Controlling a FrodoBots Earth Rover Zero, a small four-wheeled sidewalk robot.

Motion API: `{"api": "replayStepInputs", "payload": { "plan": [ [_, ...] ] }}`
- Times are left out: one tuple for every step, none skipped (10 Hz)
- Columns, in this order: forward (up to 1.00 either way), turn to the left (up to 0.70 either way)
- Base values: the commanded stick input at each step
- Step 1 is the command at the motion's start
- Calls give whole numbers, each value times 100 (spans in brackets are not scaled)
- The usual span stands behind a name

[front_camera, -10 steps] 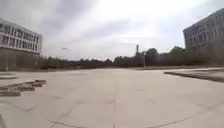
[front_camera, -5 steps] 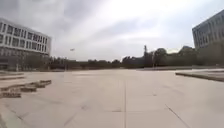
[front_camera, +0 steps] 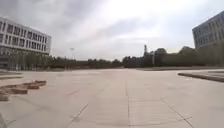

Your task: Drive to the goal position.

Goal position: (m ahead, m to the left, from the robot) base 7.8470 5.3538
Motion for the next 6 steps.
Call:
{"api": "replayStepInputs", "payload": {
  "plan": [
    [70, 0],
    [70, 0],
    [70, 0],
    [70, 0],
    [70, 0],
    [70, 0]
  ]
}}
